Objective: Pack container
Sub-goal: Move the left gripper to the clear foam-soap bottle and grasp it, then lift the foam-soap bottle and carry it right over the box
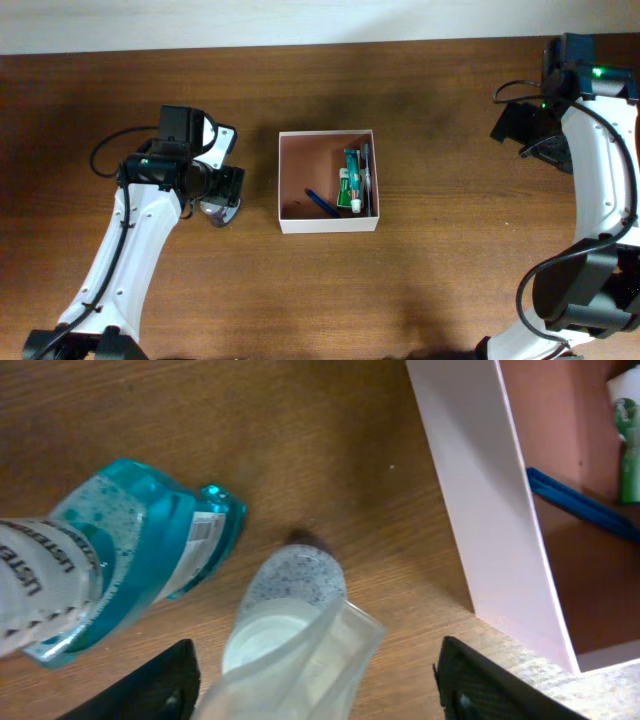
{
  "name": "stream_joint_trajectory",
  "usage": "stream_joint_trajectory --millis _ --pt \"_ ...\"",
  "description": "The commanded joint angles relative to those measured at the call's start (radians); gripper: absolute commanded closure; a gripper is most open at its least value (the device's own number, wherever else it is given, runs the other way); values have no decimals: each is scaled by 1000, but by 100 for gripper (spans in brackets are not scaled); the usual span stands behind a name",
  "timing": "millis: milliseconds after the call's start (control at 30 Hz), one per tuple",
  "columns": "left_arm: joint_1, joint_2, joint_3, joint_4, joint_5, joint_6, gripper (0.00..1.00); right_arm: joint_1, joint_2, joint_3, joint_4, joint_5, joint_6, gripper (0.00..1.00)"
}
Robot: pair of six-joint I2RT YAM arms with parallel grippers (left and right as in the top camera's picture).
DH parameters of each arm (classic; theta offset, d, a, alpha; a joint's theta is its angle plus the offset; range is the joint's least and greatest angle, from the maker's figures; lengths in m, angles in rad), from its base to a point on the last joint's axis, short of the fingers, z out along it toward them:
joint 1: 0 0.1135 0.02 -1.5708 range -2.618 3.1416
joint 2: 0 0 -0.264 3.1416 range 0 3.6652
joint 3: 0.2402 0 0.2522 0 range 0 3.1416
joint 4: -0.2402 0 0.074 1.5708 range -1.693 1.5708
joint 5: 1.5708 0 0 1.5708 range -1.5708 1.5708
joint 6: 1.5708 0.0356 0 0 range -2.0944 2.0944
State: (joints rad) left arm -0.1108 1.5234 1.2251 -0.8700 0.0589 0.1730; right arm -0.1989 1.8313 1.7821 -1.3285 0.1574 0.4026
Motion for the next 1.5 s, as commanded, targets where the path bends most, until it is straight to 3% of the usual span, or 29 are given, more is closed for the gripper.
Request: stream_joint_trajectory --millis 0,367,567,1033,1333,1467 --pt "0 5 17 10 -30 16 29 -5 -7 8 0 13 -5 2" --pt "0 5 17 15 -30 16 51 -5 -7 8 0 12 -5 2" --pt "0 5 17 16 -30 16 54 -5 -7 8 0 13 -5 2" --pt "0 4 18 22 -30 16 82 -5 -7 8 0 13 -5 2" --pt "0 -3 19 22 -30 16 83 -5 -7 8 0 13 -5 2" --pt "0 -25 35 23 -29 16 91 -5 -7 8 0 13 -5 2"
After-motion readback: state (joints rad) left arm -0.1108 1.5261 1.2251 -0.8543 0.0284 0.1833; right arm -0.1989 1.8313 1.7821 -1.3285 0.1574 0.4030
